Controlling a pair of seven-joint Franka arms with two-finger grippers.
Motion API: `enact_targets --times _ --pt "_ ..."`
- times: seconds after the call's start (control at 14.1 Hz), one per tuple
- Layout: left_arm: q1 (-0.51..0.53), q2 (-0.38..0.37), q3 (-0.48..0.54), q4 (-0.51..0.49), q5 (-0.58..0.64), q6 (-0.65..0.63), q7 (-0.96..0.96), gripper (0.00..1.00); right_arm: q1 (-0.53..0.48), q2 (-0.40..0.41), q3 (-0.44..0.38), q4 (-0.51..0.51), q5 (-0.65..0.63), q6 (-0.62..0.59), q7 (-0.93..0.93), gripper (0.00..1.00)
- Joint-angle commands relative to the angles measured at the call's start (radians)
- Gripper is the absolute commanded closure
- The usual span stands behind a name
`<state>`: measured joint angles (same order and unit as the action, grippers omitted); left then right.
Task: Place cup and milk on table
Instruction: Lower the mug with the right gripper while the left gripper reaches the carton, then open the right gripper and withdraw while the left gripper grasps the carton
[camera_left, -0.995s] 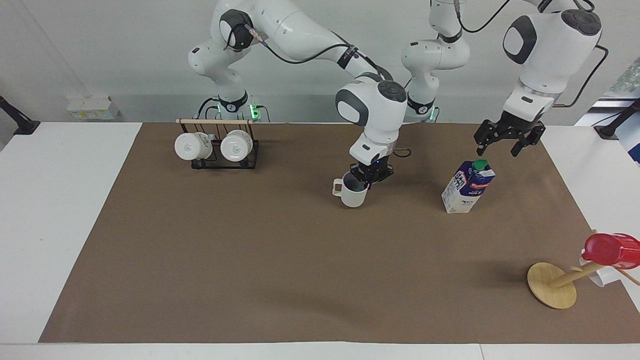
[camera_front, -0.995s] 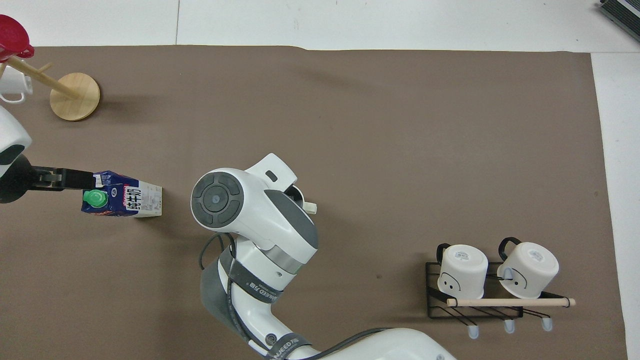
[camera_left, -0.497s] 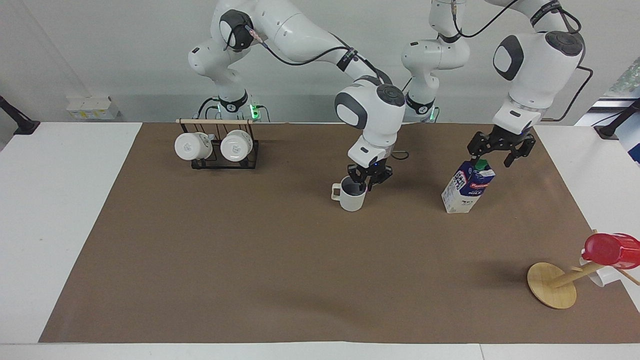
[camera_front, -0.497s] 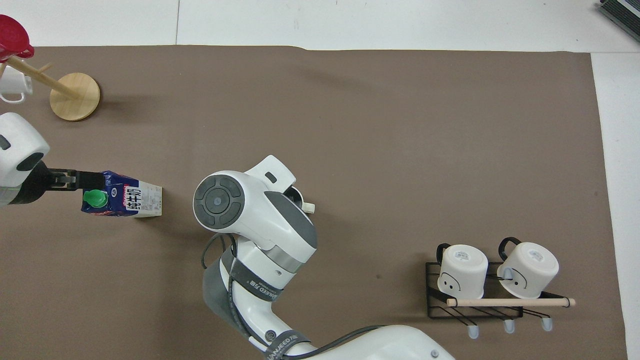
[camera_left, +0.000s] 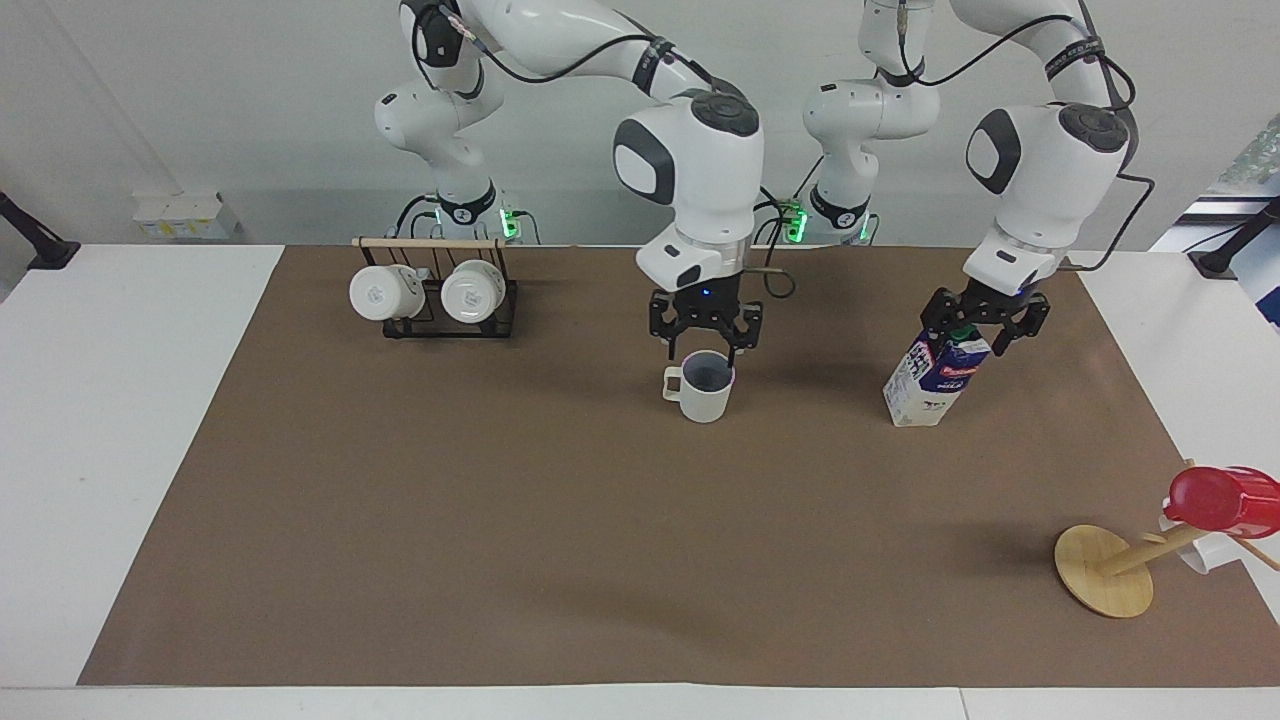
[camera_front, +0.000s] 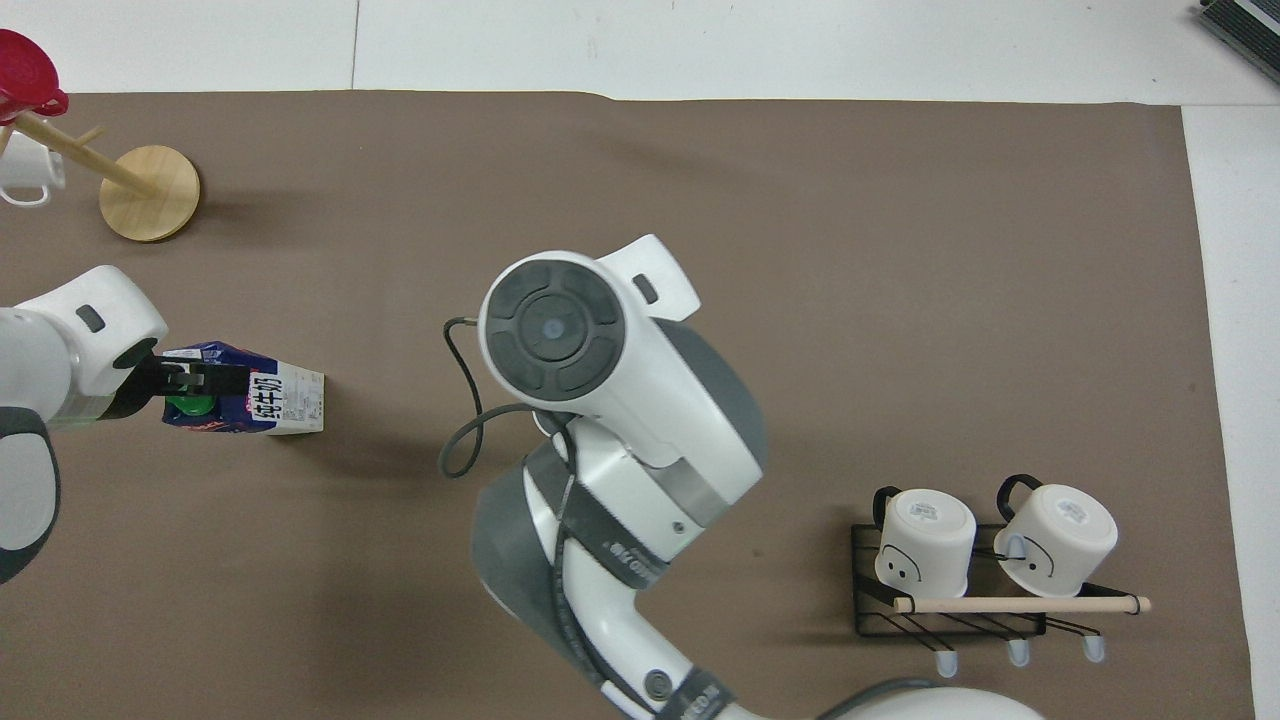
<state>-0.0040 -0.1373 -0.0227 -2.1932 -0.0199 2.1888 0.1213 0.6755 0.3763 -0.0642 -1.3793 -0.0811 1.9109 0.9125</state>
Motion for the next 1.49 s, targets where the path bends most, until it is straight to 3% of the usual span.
enact_targets --times 0.0,0.07,0.36,0.99,1.42 --pt "0.002 -0.015 0.000 -0.023 0.014 0.022 0.018 0.21 -0.075 -0.186 0.009 -0.188 0.003 -0.006 -0.004 0.00" --pt "0.002 -0.015 0.000 -0.023 0.014 0.019 0.018 0.32 -0.106 -0.226 0.007 -0.214 0.001 -0.022 -0.016 0.00" --pt "-0.001 -0.015 0.000 -0.022 0.014 0.009 0.017 0.46 -0.259 -0.342 0.007 -0.273 0.001 -0.075 -0.144 0.00" --pt "-0.042 0.001 -0.005 0.067 0.012 -0.102 -0.078 0.54 -0.583 -0.401 0.007 -0.256 0.003 -0.145 -0.427 0.00" --pt "-0.218 0.022 -0.008 0.125 0.011 -0.126 -0.352 0.55 -0.709 -0.379 0.006 -0.150 0.006 -0.243 -0.604 0.00"
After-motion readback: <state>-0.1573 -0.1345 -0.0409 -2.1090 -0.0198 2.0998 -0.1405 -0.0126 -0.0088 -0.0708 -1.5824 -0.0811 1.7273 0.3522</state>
